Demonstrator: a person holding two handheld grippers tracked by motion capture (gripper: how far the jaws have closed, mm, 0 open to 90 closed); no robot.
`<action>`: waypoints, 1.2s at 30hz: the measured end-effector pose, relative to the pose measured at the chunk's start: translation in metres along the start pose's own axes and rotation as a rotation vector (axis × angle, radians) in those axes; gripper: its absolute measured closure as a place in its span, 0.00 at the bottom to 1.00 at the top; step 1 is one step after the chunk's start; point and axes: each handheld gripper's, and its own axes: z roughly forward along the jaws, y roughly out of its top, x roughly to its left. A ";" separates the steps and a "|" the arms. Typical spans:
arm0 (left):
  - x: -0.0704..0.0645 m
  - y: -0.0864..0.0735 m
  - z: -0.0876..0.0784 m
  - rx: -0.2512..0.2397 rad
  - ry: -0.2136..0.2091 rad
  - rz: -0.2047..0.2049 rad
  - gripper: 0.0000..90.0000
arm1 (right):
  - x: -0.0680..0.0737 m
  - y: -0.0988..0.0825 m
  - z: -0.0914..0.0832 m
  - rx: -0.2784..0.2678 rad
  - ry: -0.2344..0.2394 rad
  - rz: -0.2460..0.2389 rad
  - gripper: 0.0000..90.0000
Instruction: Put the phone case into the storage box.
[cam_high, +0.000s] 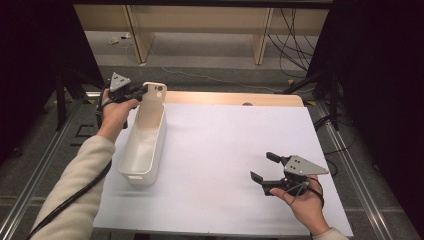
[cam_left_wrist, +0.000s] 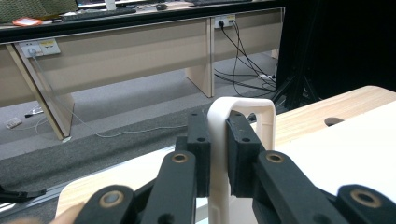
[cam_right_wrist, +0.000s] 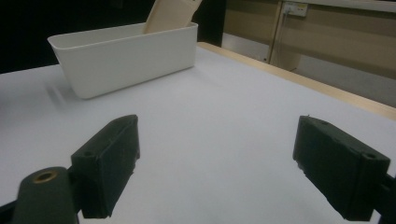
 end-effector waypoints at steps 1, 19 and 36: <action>0.000 0.000 0.000 0.001 0.001 -0.002 0.91 | 0.000 0.000 0.000 0.000 -0.002 -0.001 0.18; 0.004 -0.004 0.002 0.012 0.011 -0.005 0.91 | 0.000 0.000 0.000 0.000 0.000 -0.001 0.18; 0.006 -0.007 0.004 0.021 0.017 -0.003 0.91 | 0.000 0.000 0.000 0.004 0.001 -0.001 0.18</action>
